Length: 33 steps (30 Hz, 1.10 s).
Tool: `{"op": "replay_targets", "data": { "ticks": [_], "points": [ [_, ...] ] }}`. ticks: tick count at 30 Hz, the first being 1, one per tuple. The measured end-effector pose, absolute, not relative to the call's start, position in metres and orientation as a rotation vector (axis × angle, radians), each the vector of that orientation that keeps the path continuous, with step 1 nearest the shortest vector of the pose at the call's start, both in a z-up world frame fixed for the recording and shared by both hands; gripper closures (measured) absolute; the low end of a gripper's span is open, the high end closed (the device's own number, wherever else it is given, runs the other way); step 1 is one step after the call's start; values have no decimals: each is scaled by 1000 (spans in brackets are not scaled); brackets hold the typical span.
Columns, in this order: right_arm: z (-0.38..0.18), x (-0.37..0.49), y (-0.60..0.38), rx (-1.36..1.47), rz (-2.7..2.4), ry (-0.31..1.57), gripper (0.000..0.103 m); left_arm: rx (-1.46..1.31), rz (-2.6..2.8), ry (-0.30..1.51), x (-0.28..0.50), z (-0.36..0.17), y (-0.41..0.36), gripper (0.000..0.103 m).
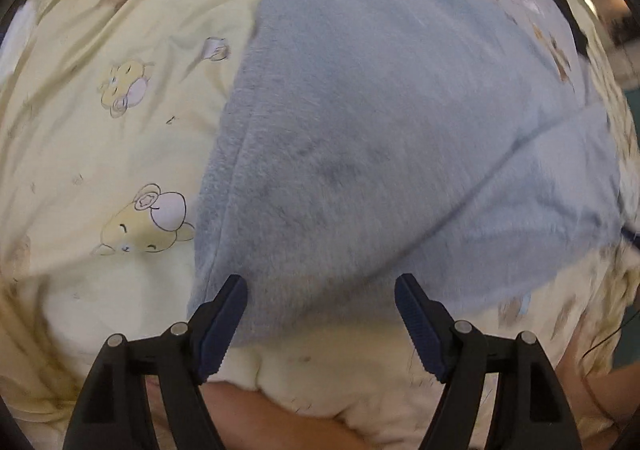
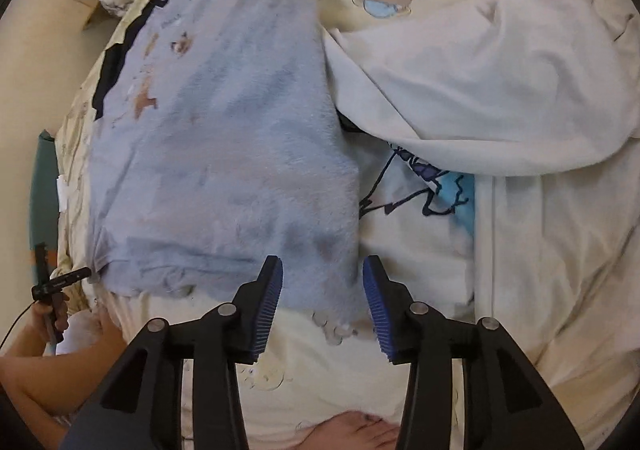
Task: Fold clothes
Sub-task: 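Lower the grey shirt onto the duvet with both grippers, laying it flat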
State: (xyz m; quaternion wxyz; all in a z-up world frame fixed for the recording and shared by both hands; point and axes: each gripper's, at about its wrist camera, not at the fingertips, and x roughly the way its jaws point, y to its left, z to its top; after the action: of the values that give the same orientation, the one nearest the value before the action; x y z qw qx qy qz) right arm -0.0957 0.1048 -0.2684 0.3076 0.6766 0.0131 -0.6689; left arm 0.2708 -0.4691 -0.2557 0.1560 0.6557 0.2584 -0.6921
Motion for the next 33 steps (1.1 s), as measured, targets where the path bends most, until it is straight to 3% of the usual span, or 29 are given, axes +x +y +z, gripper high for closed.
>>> {"op": "replay_targets", "data": {
  "ticks": [3,4,5,13,17,21,27,30,33],
  "points": [
    [-281,-94,97,1807,-1744,59,57,1832,-1913,796,278,-271,-478,26],
    [-281,-90,93,1793,-1751,103,71,1822,-1904,816,280,-275,-478,26],
    [-280,-85,89,1780,-1757,143,101,1816,-1910,816,281,-275,-476,26],
    [-234,-77,148,1769,-1871,120,101,1773,-1994,819,289,-259,-467,26],
    [-244,-82,176,1825,-1869,61,101,1737,-1983,902,297,-263,-473,26],
    [-252,-83,157,1817,-1866,167,101,1769,-1955,823,293,-266,-471,26],
    [-256,-82,153,1831,-1857,161,101,1784,-1942,782,287,-276,-468,26],
    [-256,-79,150,1829,-1855,162,100,1738,-1945,875,287,-284,-472,27],
    [-252,-76,147,1822,-1870,182,101,1755,-1984,826,280,-279,-463,88]
  ]
}}
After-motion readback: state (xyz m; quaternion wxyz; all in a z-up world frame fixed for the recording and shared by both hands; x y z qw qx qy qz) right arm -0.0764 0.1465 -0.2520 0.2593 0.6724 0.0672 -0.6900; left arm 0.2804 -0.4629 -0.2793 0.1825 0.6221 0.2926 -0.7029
